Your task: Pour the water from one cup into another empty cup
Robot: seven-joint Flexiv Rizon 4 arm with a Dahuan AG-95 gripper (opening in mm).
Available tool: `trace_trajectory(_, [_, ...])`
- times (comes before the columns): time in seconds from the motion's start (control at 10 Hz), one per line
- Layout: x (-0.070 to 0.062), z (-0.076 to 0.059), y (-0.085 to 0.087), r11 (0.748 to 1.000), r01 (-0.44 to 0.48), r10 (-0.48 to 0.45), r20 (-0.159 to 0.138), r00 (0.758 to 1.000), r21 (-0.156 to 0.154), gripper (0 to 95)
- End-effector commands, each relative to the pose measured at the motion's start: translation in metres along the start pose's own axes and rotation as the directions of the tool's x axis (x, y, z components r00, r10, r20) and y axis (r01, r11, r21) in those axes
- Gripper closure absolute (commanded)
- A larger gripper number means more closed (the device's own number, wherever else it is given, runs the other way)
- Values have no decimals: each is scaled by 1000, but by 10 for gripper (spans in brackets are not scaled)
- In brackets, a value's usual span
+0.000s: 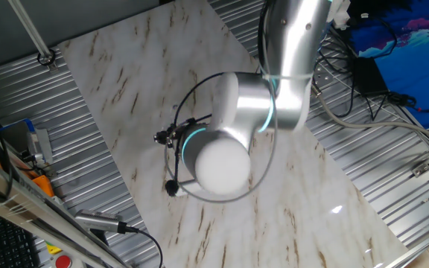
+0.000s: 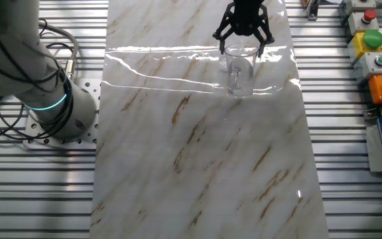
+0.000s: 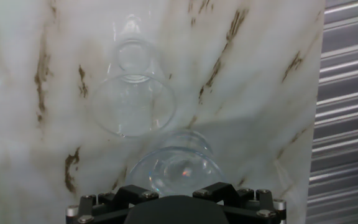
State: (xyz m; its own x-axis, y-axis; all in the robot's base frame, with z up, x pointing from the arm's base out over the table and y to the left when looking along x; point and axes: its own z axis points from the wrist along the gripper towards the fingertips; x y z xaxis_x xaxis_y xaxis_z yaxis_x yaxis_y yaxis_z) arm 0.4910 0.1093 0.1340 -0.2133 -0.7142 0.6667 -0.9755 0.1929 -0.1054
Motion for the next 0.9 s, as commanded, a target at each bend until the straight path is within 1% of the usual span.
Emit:
trace_trajectory(0.1, [-1, 0, -1, 1000, -9, 10, -64, 998, 12, 950])
trace_trajectory(0.3, [-2, -1, -1, 999, -27, 29, -102, 994, 24, 950])
trace_trajectory(0.4, [-2, -1, -1, 999, -32, 35, -116, 993, 32, 950])
trace_trajectory(0.7, [-2, -1, -1, 999, -38, 43, -133, 990, 39, 950])
trace_trajectory(0.9, [-2, -1, -1, 999, -26, 32, -144, 989, 44, 950])
